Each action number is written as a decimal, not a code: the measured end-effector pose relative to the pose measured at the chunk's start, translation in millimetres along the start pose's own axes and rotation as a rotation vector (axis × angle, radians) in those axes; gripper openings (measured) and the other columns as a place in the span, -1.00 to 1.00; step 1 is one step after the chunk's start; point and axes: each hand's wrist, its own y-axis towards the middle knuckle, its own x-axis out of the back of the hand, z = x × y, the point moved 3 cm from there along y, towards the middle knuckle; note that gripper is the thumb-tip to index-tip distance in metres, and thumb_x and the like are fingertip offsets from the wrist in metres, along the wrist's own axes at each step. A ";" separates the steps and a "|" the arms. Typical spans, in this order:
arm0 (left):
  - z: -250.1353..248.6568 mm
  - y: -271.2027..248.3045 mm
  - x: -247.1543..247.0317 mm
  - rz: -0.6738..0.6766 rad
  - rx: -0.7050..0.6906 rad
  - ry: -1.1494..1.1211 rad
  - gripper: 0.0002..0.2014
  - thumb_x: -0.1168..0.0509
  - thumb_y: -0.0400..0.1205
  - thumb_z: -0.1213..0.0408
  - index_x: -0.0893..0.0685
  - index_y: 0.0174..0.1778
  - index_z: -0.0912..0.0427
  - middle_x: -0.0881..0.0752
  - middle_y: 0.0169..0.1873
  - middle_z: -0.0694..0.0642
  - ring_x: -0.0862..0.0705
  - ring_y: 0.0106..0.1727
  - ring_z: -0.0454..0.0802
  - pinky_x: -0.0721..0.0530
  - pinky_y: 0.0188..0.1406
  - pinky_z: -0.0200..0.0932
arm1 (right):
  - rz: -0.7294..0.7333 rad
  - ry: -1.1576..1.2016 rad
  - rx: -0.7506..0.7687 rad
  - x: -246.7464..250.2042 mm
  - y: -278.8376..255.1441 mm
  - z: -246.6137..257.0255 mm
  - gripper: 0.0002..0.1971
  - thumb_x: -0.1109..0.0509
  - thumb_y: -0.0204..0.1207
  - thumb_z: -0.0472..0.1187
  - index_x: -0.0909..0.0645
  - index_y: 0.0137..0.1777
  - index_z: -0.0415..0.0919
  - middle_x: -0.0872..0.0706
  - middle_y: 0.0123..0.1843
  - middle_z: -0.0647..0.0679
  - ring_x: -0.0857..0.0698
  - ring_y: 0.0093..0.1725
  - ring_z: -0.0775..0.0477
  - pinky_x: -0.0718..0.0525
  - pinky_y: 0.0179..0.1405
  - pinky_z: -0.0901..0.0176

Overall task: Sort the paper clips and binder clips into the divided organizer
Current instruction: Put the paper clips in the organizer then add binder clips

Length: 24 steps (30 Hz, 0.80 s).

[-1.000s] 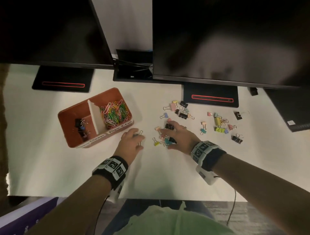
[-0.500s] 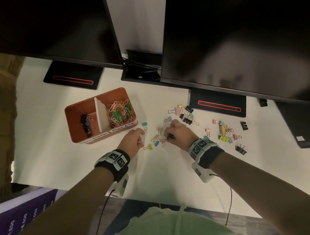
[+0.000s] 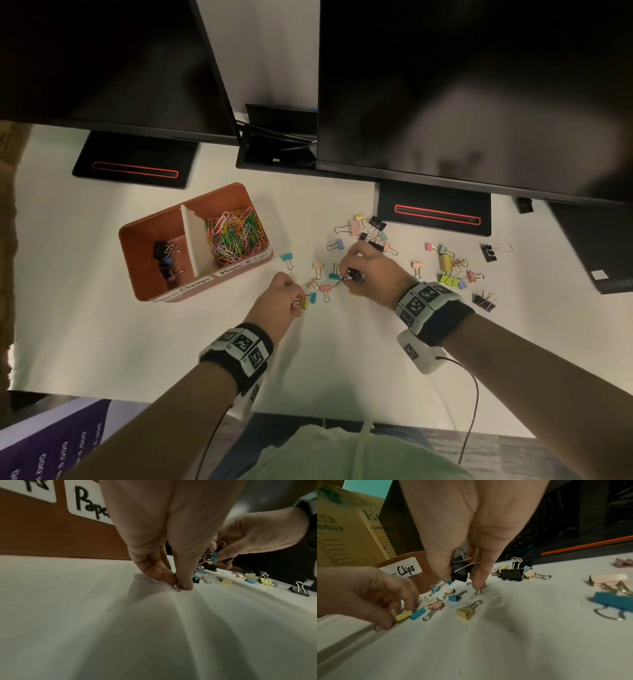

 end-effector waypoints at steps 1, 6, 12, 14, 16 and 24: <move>-0.2 1.0 -0.3 -0.003 -0.005 0.008 -0.82 -0.35 0.54 0.41 -0.63 0.04 0.20 -0.47 0.11 0.02 -0.56 -0.09 -0.09 -0.53 0.14 -0.30 | -0.005 -0.001 0.003 1.1 -1.4 0.9 -0.85 -0.40 0.50 -0.22 -0.63 0.05 -0.12 -0.51 0.19 -0.10 -0.67 -0.07 -0.08 -0.71 0.02 0.16; -1.7 5.4 2.2 0.051 -0.003 0.040 -0.85 -0.35 0.54 0.36 -0.50 -0.06 0.17 -0.65 -0.10 0.09 -0.66 -0.09 0.06 -0.67 -0.02 -0.11 | -0.026 0.007 0.032 4.0 -5.8 8.3 -0.87 -0.40 0.50 -0.23 -0.64 0.03 -0.14 -0.52 0.17 -0.10 -0.67 -0.12 -0.04 -0.70 -0.01 0.20; 6.9 -8.6 19.9 0.040 0.016 -0.150 -0.90 -0.41 0.50 0.37 -0.61 -0.17 0.14 -0.69 -0.23 0.05 -0.68 -0.24 0.00 -0.73 -0.06 0.00 | -0.052 0.004 0.123 8.0 0.3 37.1 -0.89 -0.41 0.49 -0.19 -0.63 0.00 -0.10 -0.50 0.16 -0.07 -0.65 -0.17 0.01 -0.70 -0.05 0.17; 10.4 -19.6 41.8 -0.038 0.009 -0.234 -0.87 -0.42 0.49 0.36 -0.61 -0.21 0.06 -0.68 -0.26 0.01 -0.66 -0.31 -0.03 -0.70 -0.19 -0.08 | -0.066 -0.004 0.176 10.2 8.6 53.9 -0.89 -0.41 0.49 -0.18 -0.62 -0.01 -0.07 -0.50 0.16 -0.06 -0.64 -0.19 -0.01 -0.69 -0.07 0.12; 21.2 -36.0 76.8 -0.158 0.018 -0.282 -0.80 -0.45 0.48 0.35 -0.60 -0.23 -0.04 -0.67 -0.27 -0.06 -0.65 -0.30 -0.13 -0.59 -0.28 -0.31 | -0.070 0.001 0.251 10.6 23.2 81.3 -0.89 -0.40 0.49 -0.19 -0.61 -0.01 -0.06 -0.50 0.17 -0.06 -0.64 -0.18 -0.04 -0.69 -0.08 0.07; 97.4 -81.6 191.0 -0.535 0.246 -0.377 -0.88 -0.44 0.50 0.32 -0.66 -0.15 0.03 -0.71 -0.20 0.02 -0.75 -0.20 0.08 -0.72 -0.08 0.00 | -0.040 0.002 0.521 -10.4 108.2 219.4 -0.89 -0.40 0.46 -0.18 -0.57 -0.04 -0.10 -0.48 0.10 -0.04 -0.58 -0.03 -0.05 -0.66 0.00 -0.01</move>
